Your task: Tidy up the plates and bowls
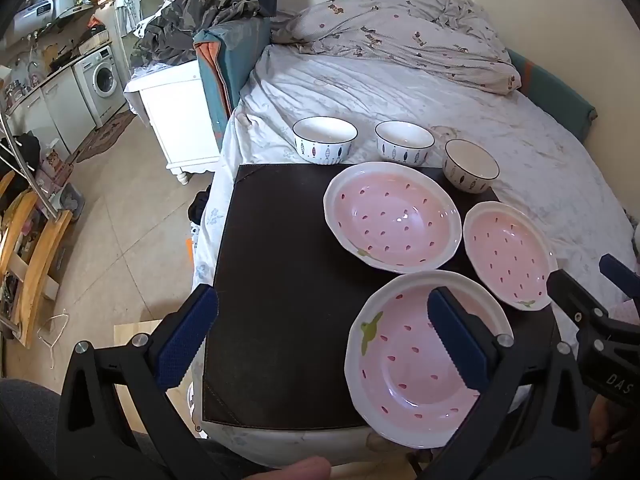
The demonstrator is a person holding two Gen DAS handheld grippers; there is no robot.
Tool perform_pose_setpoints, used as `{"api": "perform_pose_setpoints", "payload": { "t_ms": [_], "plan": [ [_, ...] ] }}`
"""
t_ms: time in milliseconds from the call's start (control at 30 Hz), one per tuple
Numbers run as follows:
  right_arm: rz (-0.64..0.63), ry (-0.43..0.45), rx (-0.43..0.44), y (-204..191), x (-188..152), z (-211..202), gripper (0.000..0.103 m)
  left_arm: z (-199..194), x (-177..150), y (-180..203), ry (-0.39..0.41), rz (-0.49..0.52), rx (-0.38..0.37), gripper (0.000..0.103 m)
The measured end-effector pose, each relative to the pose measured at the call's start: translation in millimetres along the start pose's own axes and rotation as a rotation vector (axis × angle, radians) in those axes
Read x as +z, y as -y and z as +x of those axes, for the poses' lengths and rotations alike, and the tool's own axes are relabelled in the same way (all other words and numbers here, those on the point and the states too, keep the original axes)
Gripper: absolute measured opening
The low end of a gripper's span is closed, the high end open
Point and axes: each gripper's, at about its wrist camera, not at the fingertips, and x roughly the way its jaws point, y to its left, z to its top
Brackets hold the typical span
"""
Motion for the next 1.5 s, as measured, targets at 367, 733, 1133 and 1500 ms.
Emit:
{"api": "perform_pose_setpoints", "payload": {
  "t_ms": [367,733,1133,1500],
  "plan": [
    [-0.004,-0.007,-0.005,-1.0,-0.5,0.6,0.103,1.4,2.8,6.6,0.003,0.005,0.008,0.103],
    [0.003,-0.009,-0.002,1.1,-1.3,-1.1,0.103,5.7,-1.4,1.1,-0.009,0.002,0.003,0.103],
    [-0.008,-0.004,-0.007,-1.1,-1.2,1.3,0.103,0.5,-0.7,2.0,0.002,0.006,0.006,0.103],
    [-0.008,-0.004,-0.006,-0.6,-0.9,1.0,0.103,0.7,-0.8,1.8,0.002,0.006,0.006,0.103]
  ]
}}
